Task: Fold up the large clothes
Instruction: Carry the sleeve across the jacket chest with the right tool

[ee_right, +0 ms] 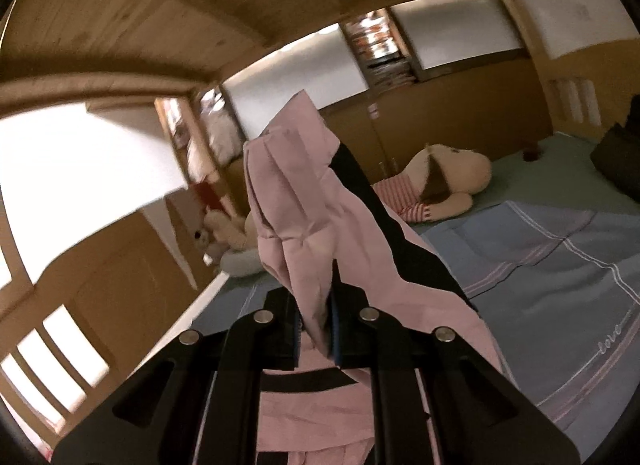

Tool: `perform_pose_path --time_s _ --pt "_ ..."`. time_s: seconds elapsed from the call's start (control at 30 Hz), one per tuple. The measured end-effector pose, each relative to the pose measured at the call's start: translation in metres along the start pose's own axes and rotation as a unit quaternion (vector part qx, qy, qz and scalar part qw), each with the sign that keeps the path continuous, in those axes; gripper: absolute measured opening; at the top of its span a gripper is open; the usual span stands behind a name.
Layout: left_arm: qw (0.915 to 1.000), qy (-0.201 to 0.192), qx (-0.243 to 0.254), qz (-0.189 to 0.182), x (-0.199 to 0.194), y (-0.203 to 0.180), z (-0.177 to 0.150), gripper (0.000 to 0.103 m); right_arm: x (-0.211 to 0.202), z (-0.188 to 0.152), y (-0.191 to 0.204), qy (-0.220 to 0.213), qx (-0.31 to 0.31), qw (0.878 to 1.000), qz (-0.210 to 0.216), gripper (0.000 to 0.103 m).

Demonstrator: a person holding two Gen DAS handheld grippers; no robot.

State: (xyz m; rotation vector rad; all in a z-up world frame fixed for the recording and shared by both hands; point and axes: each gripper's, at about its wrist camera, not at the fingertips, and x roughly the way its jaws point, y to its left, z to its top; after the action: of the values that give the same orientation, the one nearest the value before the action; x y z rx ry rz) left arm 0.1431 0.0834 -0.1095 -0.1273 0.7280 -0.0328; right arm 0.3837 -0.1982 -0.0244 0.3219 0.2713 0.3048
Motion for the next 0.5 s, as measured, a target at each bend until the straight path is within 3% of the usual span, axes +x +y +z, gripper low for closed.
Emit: perform_pose_path --time_s 0.33,0.5 --pt "1.0 0.004 -0.004 0.003 -0.001 0.007 -0.002 0.101 0.058 -0.065 0.058 0.065 -0.068 0.996 0.007 0.012" --pt "1.0 0.007 -0.004 0.004 0.0 0.011 -0.004 0.101 0.092 -0.113 0.085 0.109 -0.117 0.987 0.0 0.012"
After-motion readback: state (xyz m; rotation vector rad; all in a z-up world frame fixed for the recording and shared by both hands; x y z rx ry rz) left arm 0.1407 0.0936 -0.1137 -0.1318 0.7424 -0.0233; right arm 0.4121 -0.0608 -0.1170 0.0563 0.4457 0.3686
